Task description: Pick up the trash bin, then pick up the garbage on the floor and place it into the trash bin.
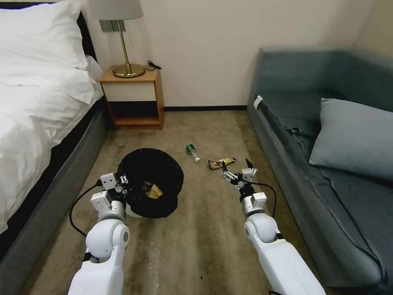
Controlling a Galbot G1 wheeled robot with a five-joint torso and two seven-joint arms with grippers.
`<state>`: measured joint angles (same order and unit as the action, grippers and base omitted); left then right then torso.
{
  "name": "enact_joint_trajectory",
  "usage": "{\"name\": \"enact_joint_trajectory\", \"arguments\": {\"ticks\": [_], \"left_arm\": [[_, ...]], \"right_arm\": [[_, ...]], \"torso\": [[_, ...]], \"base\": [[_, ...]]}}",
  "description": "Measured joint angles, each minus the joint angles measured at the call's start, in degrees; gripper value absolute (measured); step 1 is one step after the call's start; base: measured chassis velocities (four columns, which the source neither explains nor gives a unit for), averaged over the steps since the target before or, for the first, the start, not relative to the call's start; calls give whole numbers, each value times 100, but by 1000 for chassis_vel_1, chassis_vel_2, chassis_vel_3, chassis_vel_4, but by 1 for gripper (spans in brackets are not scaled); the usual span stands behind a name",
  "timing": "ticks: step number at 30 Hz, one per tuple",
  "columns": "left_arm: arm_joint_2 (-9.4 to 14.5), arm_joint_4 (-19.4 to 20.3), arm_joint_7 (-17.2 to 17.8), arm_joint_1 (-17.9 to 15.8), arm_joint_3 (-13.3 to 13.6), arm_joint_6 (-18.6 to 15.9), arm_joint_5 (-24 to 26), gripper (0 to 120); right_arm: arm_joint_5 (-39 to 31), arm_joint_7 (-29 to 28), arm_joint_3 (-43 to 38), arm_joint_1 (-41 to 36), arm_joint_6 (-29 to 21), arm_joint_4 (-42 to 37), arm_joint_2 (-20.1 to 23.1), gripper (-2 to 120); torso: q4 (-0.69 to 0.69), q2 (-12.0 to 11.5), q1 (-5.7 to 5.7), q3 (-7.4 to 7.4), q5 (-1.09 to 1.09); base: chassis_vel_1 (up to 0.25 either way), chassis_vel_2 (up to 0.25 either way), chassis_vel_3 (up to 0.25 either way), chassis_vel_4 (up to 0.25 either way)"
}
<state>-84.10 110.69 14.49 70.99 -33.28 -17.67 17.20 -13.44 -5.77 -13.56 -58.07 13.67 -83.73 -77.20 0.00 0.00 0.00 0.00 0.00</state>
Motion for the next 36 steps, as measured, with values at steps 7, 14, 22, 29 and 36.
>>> {"name": "enact_joint_trajectory", "arguments": {"ticks": [7, 14, 22, 29, 36], "left_arm": [[15, 20, 43, 27, -4, 30, 5, 5], [11, 33, 87, 29, 13, 38, -24, 5], [-11, 42, 102, 34, 31, 40, -84, 5], [-23, 85, 121, 83, 36, 40, -95, 5], [-22, 137, 122, 136, 18, 40, -94, 5]], "right_arm": [[-41, 164, 91, 54, 99, 123, 13, 100], [-16, 214, 122, 69, 118, 157, 19, 100], [3, 243, 119, 53, 139, 158, 38, 100], [65, 263, 104, 17, 183, 140, 43, 100], [98, 274, 91, -12, 196, 131, 41, 100]], "torso": [[0, 0, 0, 0, 0], [0, 0, 0, 0, 0], [-1, 0, 0, 1, 2], [0, 0, 0, 0, -1], [-1, 0, 0, 0, 0]], "base": [[-4, 5, 8, -2], [-98, 100, 92, -96], [-151, 146, 150, -164], [-112, 119, 120, -104], [-135, 121, 130, -133]]}}
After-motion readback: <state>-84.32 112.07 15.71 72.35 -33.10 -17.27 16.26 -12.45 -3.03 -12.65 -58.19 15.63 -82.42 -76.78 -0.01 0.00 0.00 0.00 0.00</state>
